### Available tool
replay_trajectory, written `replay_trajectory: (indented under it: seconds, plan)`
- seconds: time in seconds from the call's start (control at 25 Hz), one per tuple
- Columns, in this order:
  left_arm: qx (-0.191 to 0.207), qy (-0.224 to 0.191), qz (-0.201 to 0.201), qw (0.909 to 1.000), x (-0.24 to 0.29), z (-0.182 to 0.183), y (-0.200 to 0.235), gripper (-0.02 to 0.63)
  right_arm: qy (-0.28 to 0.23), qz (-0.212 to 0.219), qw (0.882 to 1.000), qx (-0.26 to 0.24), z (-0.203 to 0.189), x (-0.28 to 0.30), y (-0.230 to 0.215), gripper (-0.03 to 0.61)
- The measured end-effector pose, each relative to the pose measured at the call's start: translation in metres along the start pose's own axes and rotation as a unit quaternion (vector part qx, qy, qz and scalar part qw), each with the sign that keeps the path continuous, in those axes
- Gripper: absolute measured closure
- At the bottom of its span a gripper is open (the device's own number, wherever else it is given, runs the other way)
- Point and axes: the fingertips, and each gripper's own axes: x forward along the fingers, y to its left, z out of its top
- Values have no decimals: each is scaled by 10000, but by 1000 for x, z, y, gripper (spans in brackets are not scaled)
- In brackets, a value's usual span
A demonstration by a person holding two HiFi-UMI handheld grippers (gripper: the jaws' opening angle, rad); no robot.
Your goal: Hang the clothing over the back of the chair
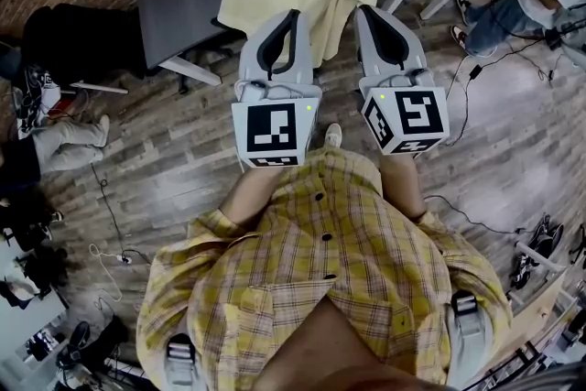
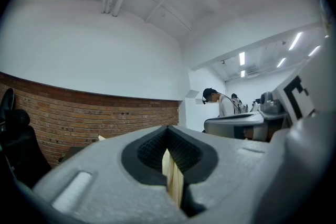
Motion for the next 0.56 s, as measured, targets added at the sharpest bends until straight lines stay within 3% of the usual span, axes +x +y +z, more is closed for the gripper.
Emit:
replay_trajectory:
  seconds: [0.56]
  plan:
    - [-49,74,61,9999,-4,-13,1,615,82,-46,10000,25,-13,-2,1,574]
